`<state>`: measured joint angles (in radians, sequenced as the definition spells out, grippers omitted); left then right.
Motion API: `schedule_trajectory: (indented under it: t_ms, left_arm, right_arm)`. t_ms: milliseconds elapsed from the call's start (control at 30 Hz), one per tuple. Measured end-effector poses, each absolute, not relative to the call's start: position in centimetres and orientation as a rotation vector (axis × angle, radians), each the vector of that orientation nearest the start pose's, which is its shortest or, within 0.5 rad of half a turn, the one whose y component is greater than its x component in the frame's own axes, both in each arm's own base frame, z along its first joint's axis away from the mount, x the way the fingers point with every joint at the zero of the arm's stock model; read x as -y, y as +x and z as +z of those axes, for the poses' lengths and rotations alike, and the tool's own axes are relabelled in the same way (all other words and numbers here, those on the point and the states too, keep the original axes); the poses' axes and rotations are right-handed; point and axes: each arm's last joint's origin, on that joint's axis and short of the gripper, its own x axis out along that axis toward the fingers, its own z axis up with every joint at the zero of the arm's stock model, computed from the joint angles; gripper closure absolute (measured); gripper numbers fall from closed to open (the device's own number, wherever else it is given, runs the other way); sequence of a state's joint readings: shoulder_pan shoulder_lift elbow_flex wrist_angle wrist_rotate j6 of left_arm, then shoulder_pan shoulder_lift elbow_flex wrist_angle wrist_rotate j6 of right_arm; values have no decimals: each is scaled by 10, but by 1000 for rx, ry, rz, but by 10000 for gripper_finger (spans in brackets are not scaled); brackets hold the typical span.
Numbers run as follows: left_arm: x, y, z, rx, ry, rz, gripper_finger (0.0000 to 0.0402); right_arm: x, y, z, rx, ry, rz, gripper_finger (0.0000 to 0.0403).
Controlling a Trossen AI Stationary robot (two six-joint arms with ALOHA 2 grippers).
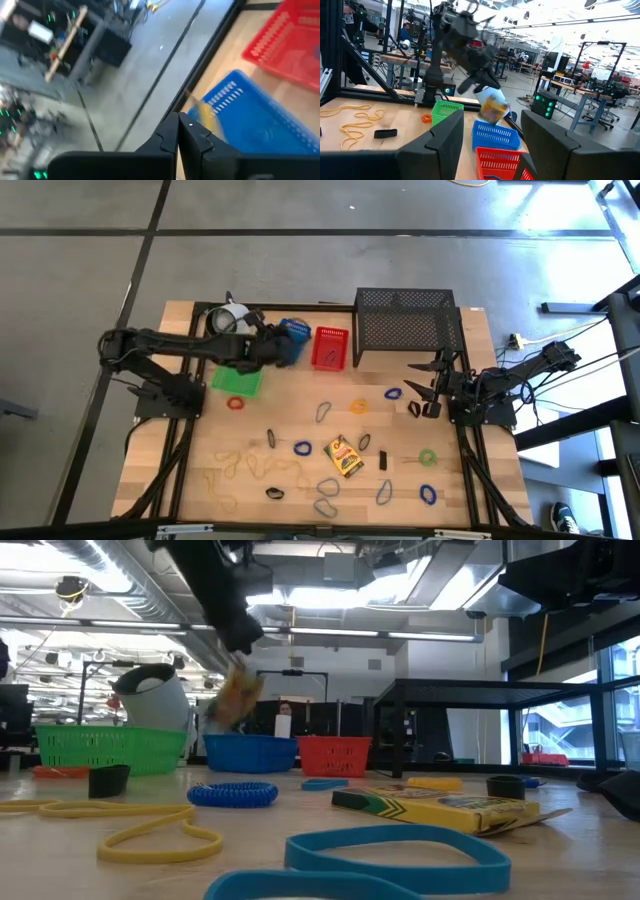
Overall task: Pick & Place Office Desk Supplies
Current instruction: Put the yellow crayon box into the blue bin, then put the black rubber band into the red bin
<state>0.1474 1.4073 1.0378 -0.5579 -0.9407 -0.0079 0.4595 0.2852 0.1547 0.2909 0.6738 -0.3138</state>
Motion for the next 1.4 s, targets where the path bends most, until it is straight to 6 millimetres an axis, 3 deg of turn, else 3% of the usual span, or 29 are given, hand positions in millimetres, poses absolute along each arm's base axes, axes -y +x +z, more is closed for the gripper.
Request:
schedule_trajectory:
  t_ms: [267,833,1100,1400]
  left_arm:
    - [-91,266,261,-890,215,1038,398]
    - [-78,271,260,-890,209,936,400]
    - [-51,279,257,-891,166,700,400]
    - [19,284,253,-928,72,156,398]
  right_arm:
    - [-31,104,220,101,-227,-232,202]
    - [-31,104,220,101,-227,-232,201]
    - [-31,104,220,100,-230,-233,201]
    - [-31,104,220,100,-230,-233,201]
